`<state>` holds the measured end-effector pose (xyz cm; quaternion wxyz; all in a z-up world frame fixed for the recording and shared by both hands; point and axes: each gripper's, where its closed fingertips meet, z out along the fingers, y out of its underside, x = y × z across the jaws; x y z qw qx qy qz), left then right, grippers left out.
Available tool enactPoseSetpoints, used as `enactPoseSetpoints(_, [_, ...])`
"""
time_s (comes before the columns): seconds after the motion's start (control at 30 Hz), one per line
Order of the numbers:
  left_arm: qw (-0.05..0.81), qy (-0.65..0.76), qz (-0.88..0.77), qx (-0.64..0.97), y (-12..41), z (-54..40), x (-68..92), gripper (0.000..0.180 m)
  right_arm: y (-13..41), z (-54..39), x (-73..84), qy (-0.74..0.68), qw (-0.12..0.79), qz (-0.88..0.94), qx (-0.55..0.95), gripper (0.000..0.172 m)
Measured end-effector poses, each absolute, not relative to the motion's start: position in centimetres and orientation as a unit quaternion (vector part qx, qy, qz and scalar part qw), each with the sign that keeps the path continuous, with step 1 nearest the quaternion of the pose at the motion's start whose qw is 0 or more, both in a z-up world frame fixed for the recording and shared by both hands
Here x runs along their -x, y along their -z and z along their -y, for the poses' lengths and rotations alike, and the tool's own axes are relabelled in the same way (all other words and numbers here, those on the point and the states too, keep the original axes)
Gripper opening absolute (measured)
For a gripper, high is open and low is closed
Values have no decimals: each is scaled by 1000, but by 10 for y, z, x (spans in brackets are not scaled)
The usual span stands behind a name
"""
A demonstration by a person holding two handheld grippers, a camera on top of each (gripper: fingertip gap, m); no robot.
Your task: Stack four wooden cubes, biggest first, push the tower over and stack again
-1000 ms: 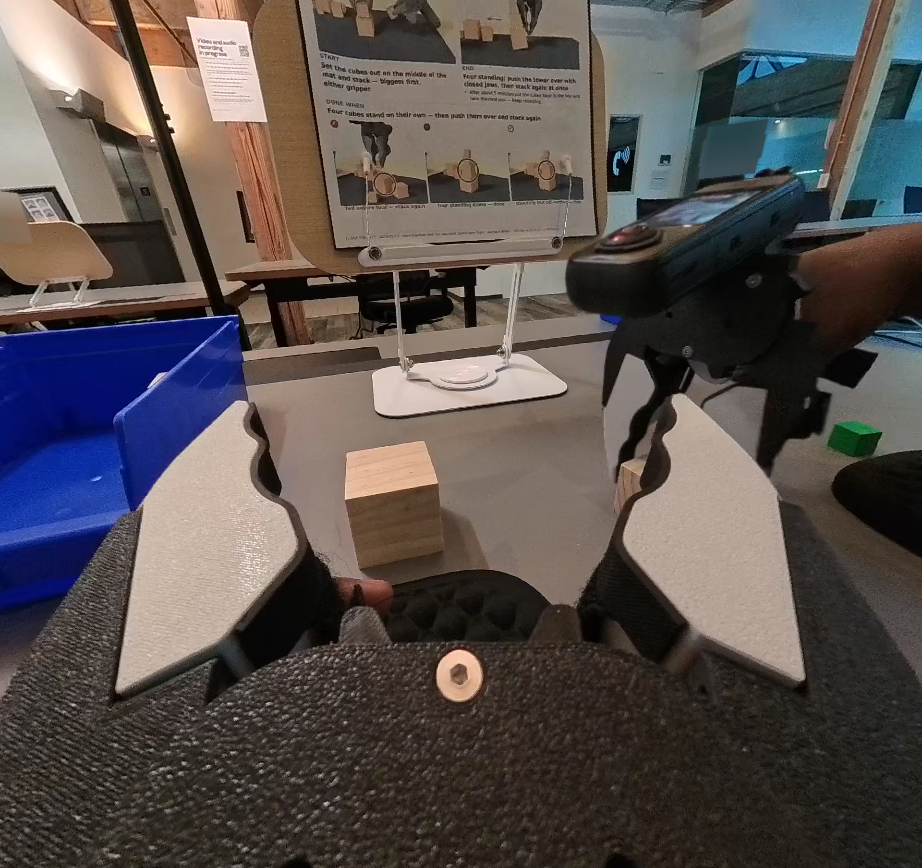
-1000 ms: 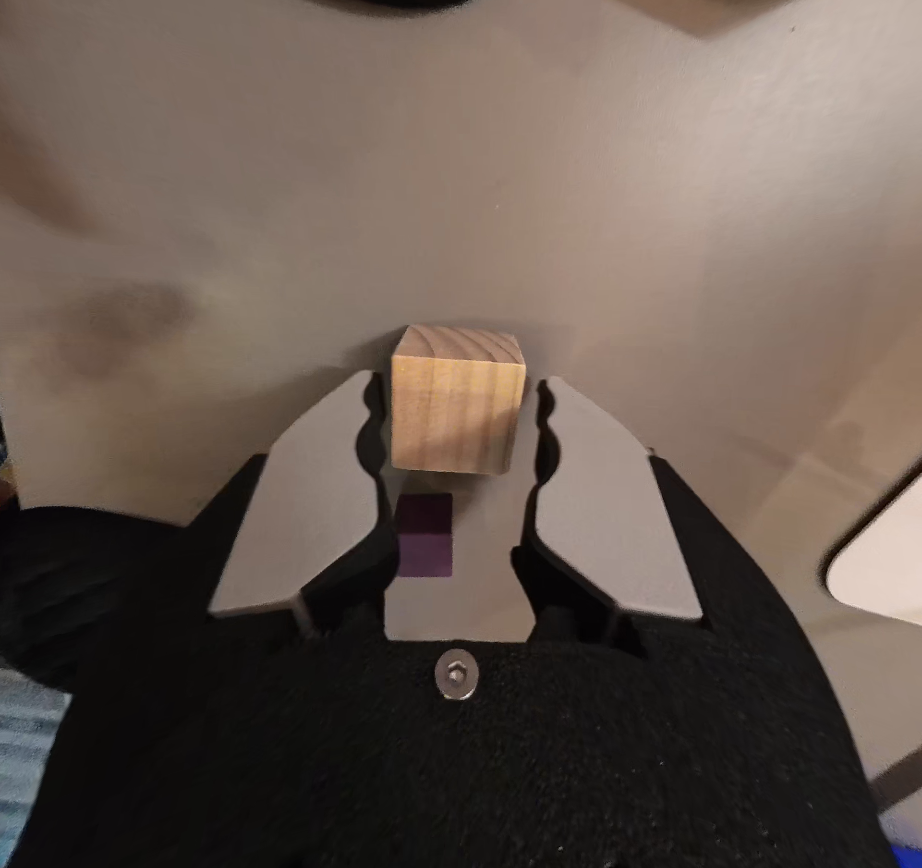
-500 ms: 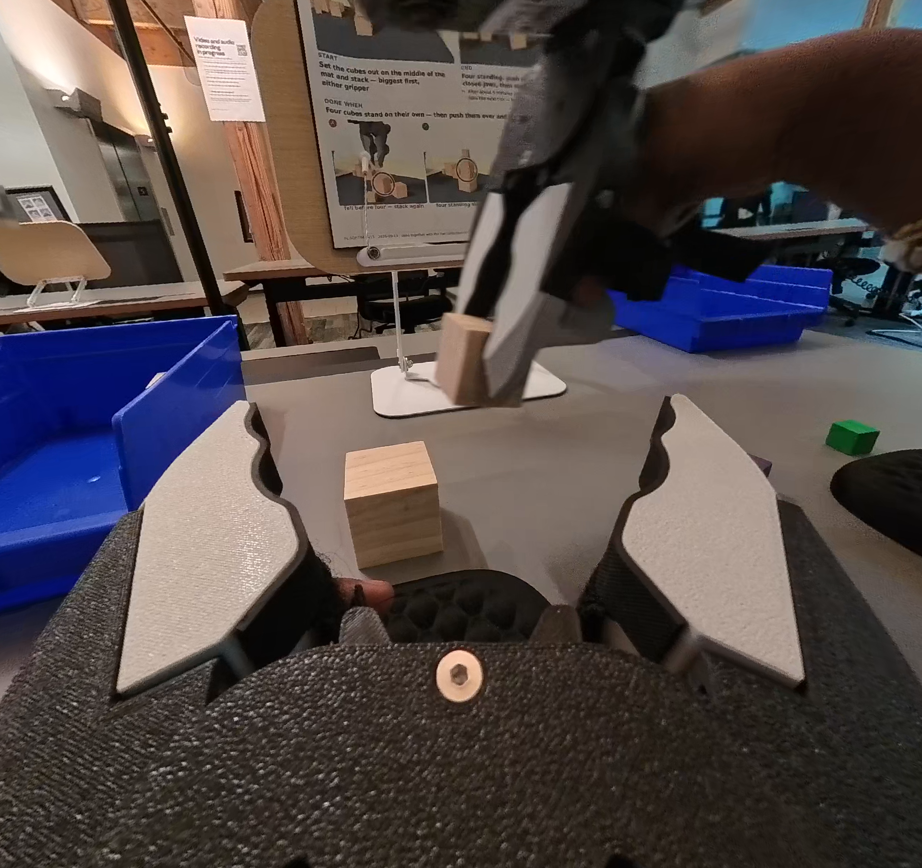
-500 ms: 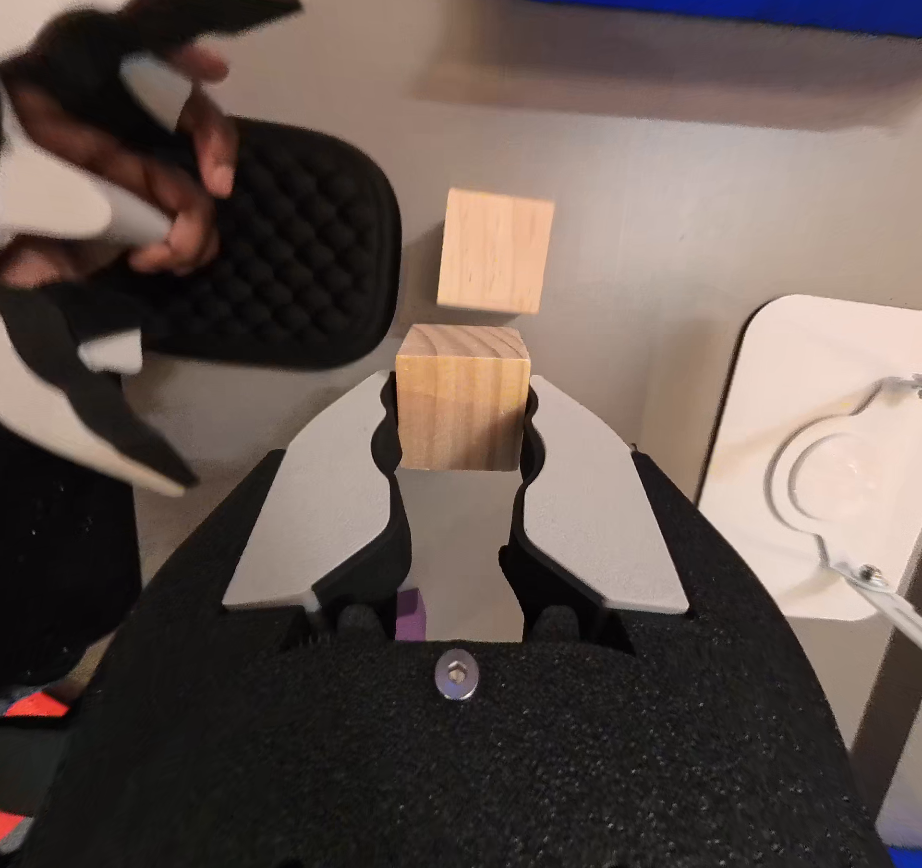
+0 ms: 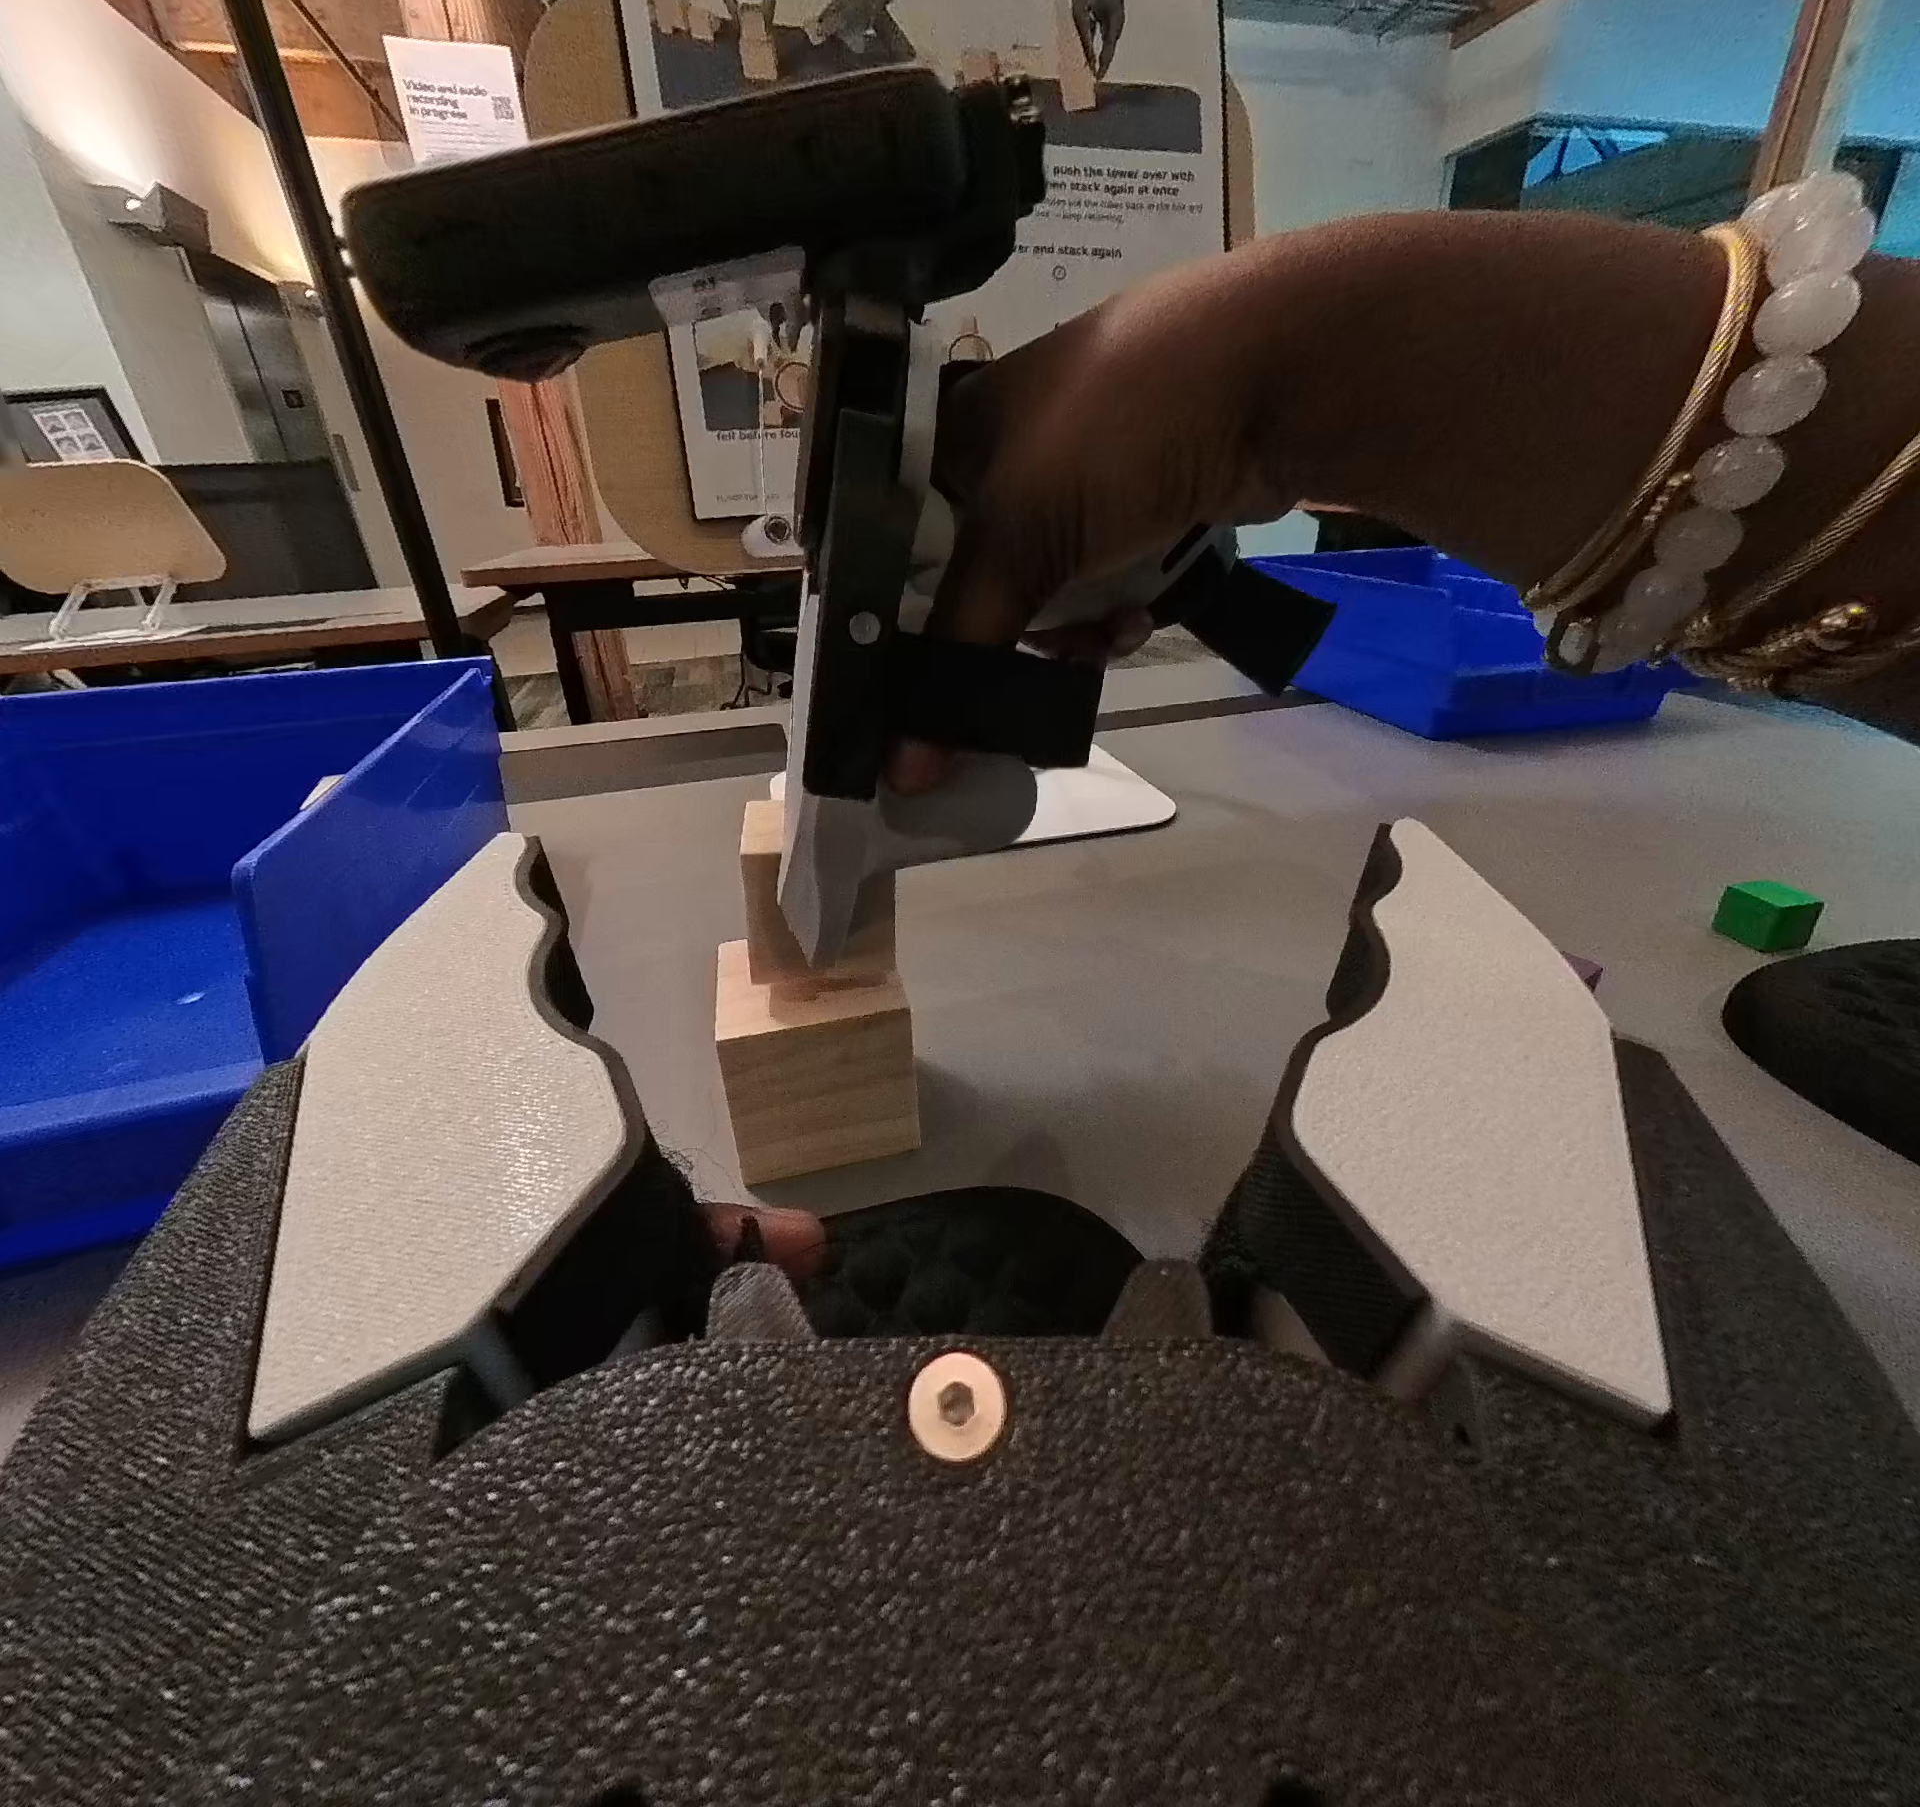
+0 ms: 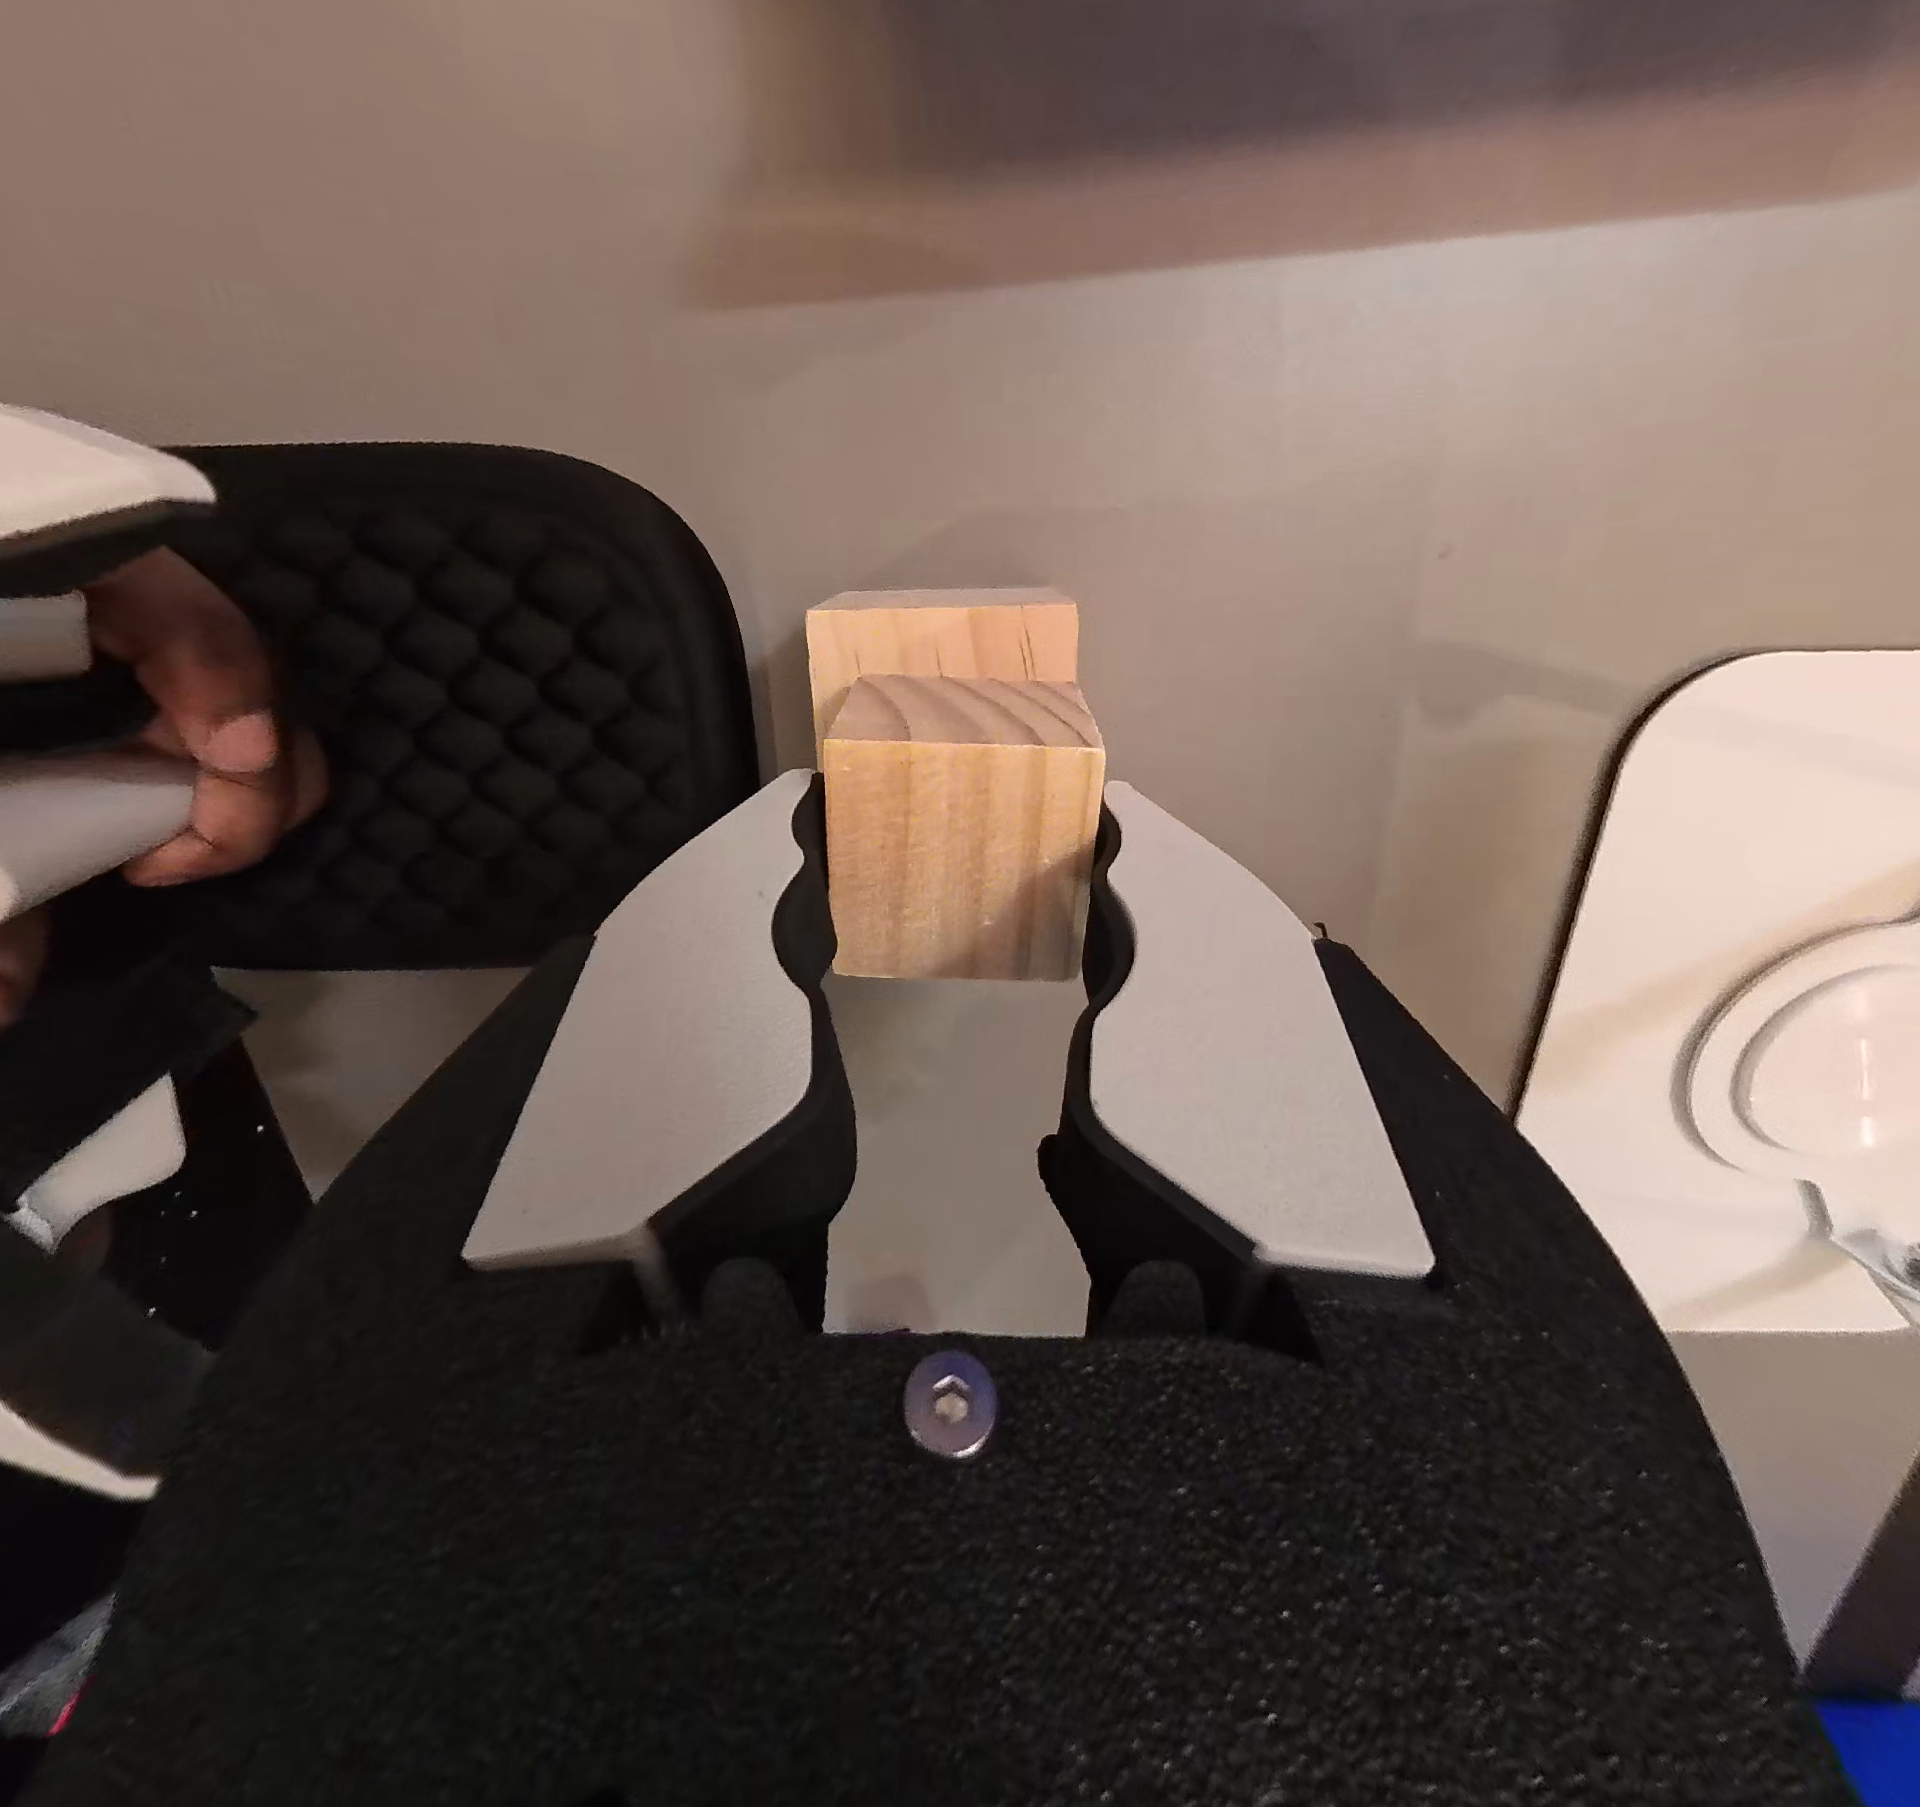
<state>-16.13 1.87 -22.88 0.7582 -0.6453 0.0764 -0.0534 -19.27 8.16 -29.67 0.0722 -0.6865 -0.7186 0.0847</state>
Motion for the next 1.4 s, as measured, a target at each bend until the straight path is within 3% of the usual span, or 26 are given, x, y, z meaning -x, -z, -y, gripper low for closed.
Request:
enactPoseSetpoints(0.67, [759,54,-74,645,229,-19,162,136,302,-81,199,-72,70,739,666,46])
enactPoseSetpoints(1.07, [759,54,-74,645,229,-18,162,136,271,-82,178,-89,129,739,656,77])
enactPoseSetpoints(1.4, [759,48,-73,645,229,-18,162,135,278,-64,45,-83,108,776,616,79])
